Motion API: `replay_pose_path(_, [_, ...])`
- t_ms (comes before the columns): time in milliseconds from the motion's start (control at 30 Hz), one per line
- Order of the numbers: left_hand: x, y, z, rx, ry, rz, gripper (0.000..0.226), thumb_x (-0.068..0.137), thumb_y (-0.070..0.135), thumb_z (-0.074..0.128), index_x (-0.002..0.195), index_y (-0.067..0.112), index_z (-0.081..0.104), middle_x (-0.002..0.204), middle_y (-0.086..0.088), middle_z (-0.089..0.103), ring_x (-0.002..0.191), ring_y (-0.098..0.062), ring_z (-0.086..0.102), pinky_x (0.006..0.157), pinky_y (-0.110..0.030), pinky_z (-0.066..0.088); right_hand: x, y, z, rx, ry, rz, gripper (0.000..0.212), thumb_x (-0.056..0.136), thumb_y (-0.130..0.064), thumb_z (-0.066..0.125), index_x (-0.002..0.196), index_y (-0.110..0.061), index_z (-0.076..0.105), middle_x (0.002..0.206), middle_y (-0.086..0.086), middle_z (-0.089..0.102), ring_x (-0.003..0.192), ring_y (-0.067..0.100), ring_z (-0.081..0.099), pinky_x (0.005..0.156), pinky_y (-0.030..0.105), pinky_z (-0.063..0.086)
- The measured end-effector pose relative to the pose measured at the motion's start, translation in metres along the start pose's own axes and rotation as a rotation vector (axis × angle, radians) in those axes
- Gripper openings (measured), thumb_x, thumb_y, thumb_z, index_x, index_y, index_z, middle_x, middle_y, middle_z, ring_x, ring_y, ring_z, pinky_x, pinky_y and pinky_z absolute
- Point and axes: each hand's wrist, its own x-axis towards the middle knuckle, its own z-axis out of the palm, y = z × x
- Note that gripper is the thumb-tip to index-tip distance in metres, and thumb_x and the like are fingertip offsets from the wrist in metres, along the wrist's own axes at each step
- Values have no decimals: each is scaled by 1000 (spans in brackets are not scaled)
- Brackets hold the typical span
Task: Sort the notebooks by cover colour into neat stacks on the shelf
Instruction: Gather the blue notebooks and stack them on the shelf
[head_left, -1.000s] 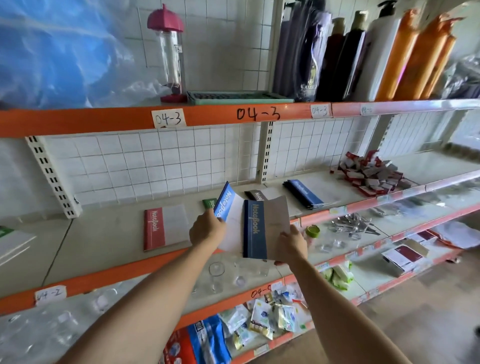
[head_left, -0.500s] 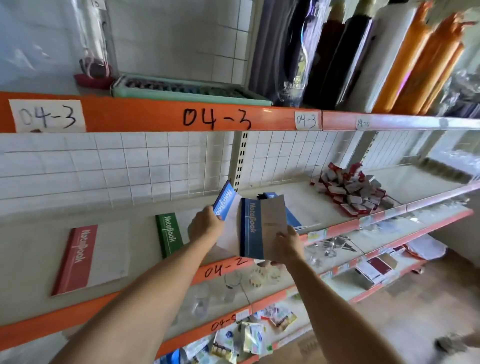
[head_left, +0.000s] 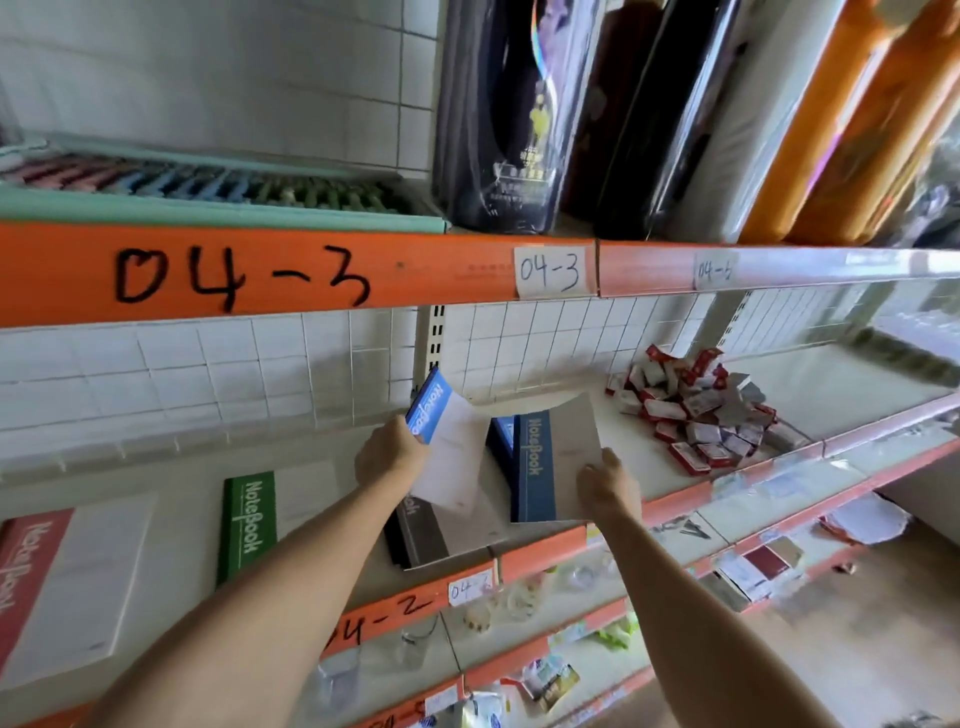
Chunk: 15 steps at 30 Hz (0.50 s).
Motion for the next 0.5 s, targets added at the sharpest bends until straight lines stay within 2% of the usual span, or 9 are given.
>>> replay_pose_path(100, [7,11,1,-2,56,-30,27,94,30,52,117,17,59,111,-9,66,98,-33,65,71,-32,42,28,-6,-3,-66,-32,-76,24,79,-15,47,103,-20,50,91,13,63,85,35,61,74,34,47])
replay_pose_path(200, [4,17,7,-7,98,-74,25,95,29,53,115,16,60,107,-8,66,84,-28,61,67,-32,42,47,-7,-2,-174,-51,-148,21,82,-16,48,102,-22,50,87,12,59,85,35,61,70,35,47])
replay_pose_path(300, [2,23,15,-15,100,-96,24,94,30,53,112,16,60,107,-8,67,89,-30,64,72,-34,50,66,-6,-4,-229,-63,-236,21,85,-15,51,106,-14,51,97,14,56,90,36,60,76,42,56])
replay_pose_path(367, [1,28,17,-19,109,-110,25,93,31,52,112,16,60,107,-9,67,91,-31,65,76,-36,54,80,-8,-6,-270,-82,-266,24,86,-16,55,109,-11,52,108,16,53,99,38,58,83,47,55])
replay_pose_path(433, [-2,36,20,-1,129,-140,25,94,31,52,111,16,60,108,-9,67,93,-31,65,75,-34,52,92,-6,-7,-312,-130,-265,29,84,-17,57,111,-9,57,113,17,56,102,38,59,86,45,55])
replay_pose_path(500, [-7,44,26,1,154,-160,25,94,33,53,112,16,59,107,-8,67,89,-30,65,71,-33,51,99,-2,-10,-331,-193,-267,30,80,-17,60,107,-5,66,107,18,66,97,35,65,83,38,58])
